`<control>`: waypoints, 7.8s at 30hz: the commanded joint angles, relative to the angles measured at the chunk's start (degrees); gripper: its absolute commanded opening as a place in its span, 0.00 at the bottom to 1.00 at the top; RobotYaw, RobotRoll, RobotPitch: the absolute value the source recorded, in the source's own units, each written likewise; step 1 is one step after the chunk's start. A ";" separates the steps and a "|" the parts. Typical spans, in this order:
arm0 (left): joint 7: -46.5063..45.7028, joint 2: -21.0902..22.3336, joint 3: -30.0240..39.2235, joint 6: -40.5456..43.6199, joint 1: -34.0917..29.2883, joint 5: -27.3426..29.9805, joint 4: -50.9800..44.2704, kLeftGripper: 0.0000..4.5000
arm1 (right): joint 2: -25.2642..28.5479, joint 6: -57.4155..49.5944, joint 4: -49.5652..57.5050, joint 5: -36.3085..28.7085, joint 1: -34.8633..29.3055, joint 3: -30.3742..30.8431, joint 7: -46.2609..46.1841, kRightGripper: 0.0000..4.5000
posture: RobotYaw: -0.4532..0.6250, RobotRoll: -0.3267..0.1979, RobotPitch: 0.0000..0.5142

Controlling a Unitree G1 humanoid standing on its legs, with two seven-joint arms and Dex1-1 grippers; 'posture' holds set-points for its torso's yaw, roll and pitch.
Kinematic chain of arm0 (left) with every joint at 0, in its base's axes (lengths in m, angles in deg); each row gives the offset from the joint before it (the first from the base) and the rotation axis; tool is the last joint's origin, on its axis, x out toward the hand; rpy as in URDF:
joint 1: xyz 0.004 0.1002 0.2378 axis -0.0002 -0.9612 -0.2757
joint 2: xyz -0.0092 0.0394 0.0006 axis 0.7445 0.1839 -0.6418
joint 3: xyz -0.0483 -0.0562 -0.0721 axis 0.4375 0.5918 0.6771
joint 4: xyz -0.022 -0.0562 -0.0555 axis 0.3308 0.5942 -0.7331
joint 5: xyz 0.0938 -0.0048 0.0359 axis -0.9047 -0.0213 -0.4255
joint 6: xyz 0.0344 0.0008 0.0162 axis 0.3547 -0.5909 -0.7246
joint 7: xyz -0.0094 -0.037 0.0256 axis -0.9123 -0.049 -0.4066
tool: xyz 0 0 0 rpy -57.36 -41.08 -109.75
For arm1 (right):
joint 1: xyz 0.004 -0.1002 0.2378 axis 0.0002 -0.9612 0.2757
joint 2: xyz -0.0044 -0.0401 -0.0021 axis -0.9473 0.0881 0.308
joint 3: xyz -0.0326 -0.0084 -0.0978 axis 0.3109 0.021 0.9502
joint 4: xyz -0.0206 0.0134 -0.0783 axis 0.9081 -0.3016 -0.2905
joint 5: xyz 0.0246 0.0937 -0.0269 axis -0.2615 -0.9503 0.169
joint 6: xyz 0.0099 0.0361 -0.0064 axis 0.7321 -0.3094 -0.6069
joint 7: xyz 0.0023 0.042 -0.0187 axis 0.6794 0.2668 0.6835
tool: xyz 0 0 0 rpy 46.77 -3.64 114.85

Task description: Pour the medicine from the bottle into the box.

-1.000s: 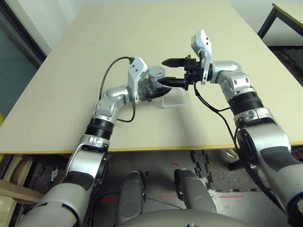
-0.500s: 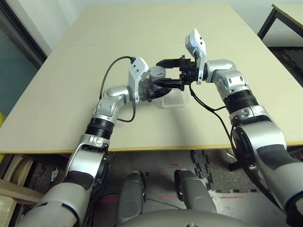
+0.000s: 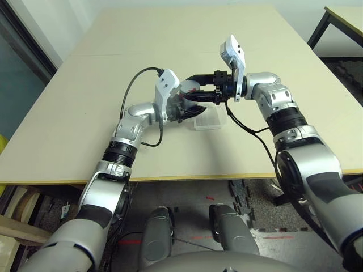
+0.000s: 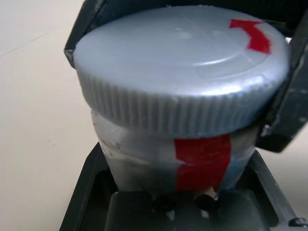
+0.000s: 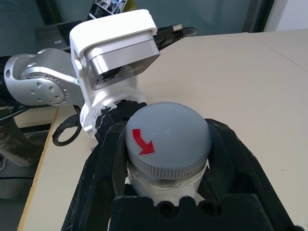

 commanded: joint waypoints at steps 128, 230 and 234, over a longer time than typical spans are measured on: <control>12.83 3.08 1.40 -1.41 3.32 1.27 5.28 0.61 | 4.06 7.70 -19.38 1.75 6.99 -5.53 0.27 1.00 | 0.29 0.62 0.11; 13.24 2.07 1.09 -2.97 3.77 0.18 7.71 0.61 | 5.56 5.90 -21.33 4.33 5.50 -6.56 2.71 1.00 | 0.26 0.62 0.14; 13.19 2.26 1.32 -3.27 4.18 0.09 8.55 0.61 | 6.75 6.06 -21.28 5.00 5.15 -6.18 3.79 1.00 | 0.26 0.62 0.14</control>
